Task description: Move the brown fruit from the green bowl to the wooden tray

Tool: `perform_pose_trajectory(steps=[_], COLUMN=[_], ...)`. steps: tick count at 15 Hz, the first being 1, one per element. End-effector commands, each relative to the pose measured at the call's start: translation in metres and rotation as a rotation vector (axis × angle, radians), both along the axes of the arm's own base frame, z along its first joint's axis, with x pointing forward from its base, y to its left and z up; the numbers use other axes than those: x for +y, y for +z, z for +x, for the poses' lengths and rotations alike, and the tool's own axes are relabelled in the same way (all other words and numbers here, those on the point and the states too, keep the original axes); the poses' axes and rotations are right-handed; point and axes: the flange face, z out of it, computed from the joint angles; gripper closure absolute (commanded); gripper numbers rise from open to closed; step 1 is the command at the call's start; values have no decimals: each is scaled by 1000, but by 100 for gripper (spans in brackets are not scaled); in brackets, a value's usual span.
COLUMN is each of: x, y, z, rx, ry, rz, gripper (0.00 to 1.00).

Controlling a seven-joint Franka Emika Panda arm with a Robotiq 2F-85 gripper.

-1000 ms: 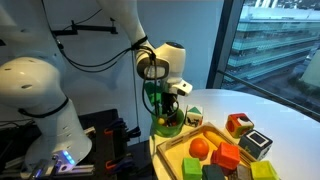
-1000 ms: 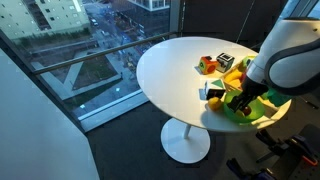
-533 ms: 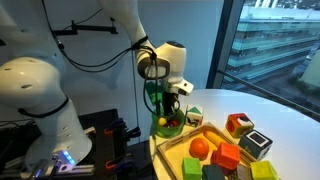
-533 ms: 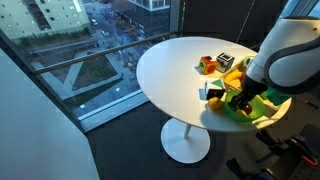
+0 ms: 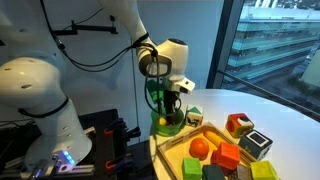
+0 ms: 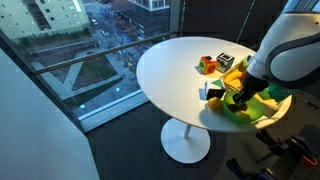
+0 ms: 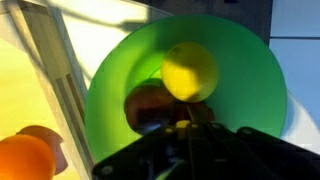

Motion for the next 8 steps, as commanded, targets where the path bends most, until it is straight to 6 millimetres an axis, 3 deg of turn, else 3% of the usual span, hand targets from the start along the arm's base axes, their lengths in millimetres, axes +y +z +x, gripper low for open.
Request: perform_pose_trajectory(steps=[1, 3, 8], x=[-5, -6, -8], y=[16, 19, 21], z=[3, 4, 7], rx=[4, 2, -9], ry=[7, 8, 22], rz=[-6, -6, -18], gripper=[71, 65, 26])
